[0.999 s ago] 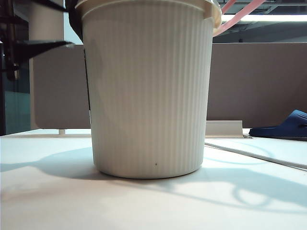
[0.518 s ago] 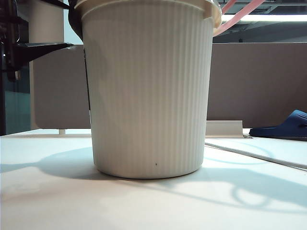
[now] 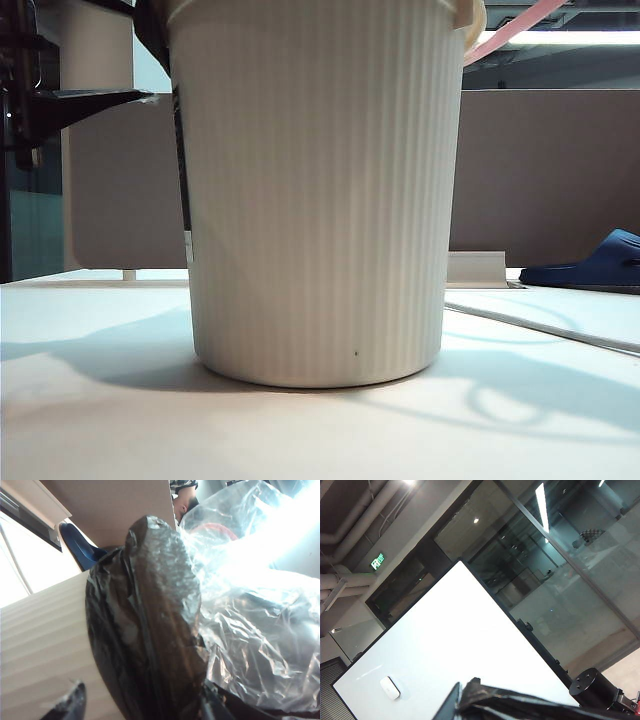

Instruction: Open the ring lid of the trash can, pull out the black garbage bag inside, and place it on the table.

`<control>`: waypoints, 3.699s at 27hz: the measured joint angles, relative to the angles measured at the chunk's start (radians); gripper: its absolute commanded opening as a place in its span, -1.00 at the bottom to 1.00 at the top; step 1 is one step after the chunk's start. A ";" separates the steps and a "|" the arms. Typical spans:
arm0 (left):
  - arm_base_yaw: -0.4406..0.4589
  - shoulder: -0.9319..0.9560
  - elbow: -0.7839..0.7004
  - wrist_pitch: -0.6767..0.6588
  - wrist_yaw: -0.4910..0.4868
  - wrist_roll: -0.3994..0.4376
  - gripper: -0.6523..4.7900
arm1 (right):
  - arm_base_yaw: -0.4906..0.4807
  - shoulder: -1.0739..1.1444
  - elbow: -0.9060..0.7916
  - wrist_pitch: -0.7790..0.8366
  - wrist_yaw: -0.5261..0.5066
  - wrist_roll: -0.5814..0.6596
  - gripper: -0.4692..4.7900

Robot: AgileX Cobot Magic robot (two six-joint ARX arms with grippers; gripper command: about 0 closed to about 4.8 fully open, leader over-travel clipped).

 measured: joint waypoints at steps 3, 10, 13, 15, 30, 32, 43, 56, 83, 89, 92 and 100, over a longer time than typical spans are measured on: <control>0.000 0.000 0.000 0.000 0.000 0.000 0.32 | 0.000 0.003 0.000 0.002 0.000 0.000 -0.84; -0.003 0.000 0.000 0.011 -0.001 0.000 0.32 | 0.000 0.021 0.002 0.006 0.005 0.000 -0.84; -0.023 0.000 0.000 0.013 -0.002 0.000 0.32 | 0.000 0.026 0.007 0.007 0.006 0.000 -0.84; -0.027 0.000 0.000 0.022 -0.002 0.000 0.32 | 0.000 0.026 0.007 0.007 0.010 0.000 -0.84; -0.010 -0.136 0.000 0.161 0.011 -0.107 0.32 | -0.001 0.026 0.007 0.007 0.024 -0.002 -0.84; -0.010 -0.180 0.000 0.162 0.019 -0.129 0.32 | -0.001 0.026 0.007 0.007 0.025 -0.005 -0.84; -0.025 -0.656 -0.001 -0.250 -0.109 -0.260 0.33 | 0.000 0.026 0.007 0.006 0.029 -0.030 -0.84; -0.029 -1.035 0.001 -0.805 -0.124 0.605 0.62 | 0.000 0.026 0.007 0.006 0.027 -0.032 -0.84; -0.588 -0.679 0.234 -1.086 -0.741 1.134 0.86 | 0.000 0.027 0.007 -0.017 0.009 -0.060 -0.84; -0.895 -0.661 0.279 -1.053 -1.116 0.686 0.86 | 0.000 0.027 0.007 -0.016 -0.008 -0.060 -0.84; -0.930 -0.641 0.279 -1.054 -1.169 0.408 0.85 | -0.001 0.027 0.007 -0.016 -0.008 -0.059 -0.84; -0.944 -0.498 0.278 -0.848 -1.166 0.065 0.86 | 0.000 0.027 0.007 -0.016 -0.014 -0.055 -0.84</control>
